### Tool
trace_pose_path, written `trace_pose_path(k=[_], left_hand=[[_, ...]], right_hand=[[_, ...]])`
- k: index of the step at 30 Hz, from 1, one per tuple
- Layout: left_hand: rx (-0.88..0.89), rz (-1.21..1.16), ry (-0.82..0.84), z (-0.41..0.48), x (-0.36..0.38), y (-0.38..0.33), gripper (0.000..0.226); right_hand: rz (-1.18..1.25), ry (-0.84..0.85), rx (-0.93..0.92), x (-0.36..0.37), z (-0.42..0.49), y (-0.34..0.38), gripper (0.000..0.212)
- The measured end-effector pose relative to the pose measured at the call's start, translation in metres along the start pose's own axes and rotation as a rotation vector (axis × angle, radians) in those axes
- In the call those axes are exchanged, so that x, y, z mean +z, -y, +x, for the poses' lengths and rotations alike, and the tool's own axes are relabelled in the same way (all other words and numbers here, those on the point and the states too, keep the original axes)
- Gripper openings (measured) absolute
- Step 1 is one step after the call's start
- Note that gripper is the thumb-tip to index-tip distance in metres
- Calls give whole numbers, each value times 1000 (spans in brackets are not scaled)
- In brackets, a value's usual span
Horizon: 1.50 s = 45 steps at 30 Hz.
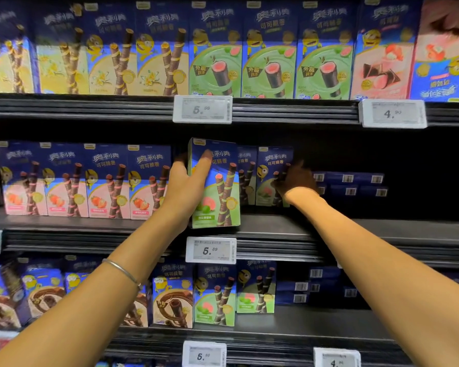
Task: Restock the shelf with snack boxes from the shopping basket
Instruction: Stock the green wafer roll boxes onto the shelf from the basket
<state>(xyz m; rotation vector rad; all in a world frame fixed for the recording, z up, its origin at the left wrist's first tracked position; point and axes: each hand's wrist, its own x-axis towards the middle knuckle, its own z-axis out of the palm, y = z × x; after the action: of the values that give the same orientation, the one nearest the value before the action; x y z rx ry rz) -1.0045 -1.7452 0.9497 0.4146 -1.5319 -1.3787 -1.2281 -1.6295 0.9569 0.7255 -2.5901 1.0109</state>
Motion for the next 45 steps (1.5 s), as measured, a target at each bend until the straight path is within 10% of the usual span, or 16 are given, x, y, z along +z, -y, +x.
trace_pose_path(k=[14, 20, 30, 45], left_hand=[[-25, -52, 25, 1, 0, 2, 42], [5, -118, 17, -5, 6, -3, 37], [229, 169, -133, -22, -19, -17, 20], [253, 98, -294, -33, -85, -28, 20]], right_hand=[[142, -155, -49, -20, -35, 15, 69], [631, 410, -322, -34, -108, 46, 52], [755, 397, -234, -46, -100, 30, 26], [128, 151, -213, 27, -69, 69, 9]])
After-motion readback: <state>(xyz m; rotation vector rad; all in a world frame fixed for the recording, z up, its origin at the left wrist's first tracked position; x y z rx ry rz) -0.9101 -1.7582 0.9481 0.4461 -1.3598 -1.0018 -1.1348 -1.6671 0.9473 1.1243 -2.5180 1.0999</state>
